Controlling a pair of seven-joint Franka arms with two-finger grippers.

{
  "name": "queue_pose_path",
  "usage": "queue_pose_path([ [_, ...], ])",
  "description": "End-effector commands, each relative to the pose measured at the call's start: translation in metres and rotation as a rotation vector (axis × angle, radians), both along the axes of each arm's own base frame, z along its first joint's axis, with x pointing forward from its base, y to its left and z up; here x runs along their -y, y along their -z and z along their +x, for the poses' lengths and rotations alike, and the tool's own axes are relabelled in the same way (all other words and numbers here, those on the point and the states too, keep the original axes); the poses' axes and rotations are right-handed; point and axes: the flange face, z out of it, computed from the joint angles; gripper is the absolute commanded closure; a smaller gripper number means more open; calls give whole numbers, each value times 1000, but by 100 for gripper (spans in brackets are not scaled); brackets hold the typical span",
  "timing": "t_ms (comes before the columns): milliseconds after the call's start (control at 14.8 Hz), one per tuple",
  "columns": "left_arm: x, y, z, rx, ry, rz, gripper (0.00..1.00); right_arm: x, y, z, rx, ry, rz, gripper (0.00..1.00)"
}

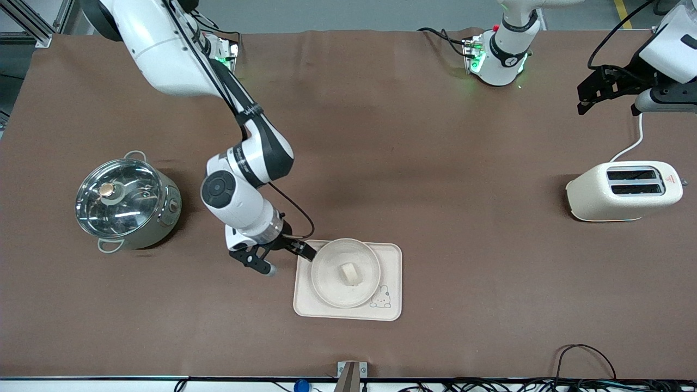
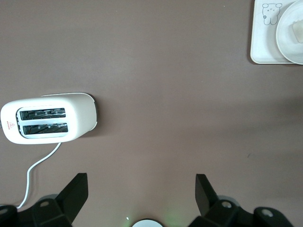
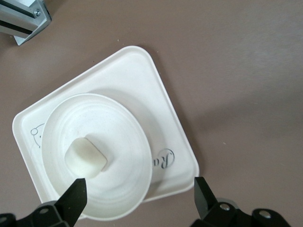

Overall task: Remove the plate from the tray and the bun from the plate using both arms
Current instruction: 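Reach the right gripper down to the white plate rim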

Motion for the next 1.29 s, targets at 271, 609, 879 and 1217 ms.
queue_pose_path([
  [271, 0, -1, 10, -8, 17, -4, 0, -15, 29, 26, 52, 27, 35, 1],
  [609, 0, 7, 16, -23, 16, -6, 0, -21, 49, 26, 65, 19, 31, 8],
  [879, -2, 9, 17, -26, 14, -6, 0, -22, 61, 24, 78, -6, 2, 17],
  [1217, -3, 9, 17, -26, 14, -6, 0, -27, 74, 19, 105, -60, -55, 31],
])
